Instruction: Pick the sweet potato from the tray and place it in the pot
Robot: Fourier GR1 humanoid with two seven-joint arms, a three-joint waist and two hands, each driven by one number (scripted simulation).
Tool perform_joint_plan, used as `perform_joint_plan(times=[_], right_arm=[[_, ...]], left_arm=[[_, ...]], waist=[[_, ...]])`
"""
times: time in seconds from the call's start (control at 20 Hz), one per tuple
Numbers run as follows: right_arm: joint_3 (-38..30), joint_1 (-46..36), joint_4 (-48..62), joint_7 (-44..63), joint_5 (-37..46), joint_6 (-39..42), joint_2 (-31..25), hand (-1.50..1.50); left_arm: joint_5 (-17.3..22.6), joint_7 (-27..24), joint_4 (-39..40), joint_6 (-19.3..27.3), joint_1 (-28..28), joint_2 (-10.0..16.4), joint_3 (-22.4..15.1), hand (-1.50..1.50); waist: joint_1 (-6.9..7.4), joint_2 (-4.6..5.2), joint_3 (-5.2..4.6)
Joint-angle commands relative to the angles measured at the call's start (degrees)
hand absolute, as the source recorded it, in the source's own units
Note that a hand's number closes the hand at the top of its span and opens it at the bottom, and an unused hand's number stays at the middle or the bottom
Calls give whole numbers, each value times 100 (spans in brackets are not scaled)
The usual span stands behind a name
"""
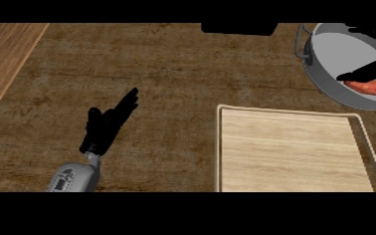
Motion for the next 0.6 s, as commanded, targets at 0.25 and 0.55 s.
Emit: perform_joint_plan(times=[0.25,0.55], right_arm=[[-1527,-136,339,186,-1487,247,-821,-150],[-1987,50,361,207,-1958,909,-1386,-150]], left_arm=[[50,22,-27,-12,-40,31,95,0],[-59,-112,-85,-38,143,50,-10,0]], waist=[[-11,65,5],[-4,73,13]])
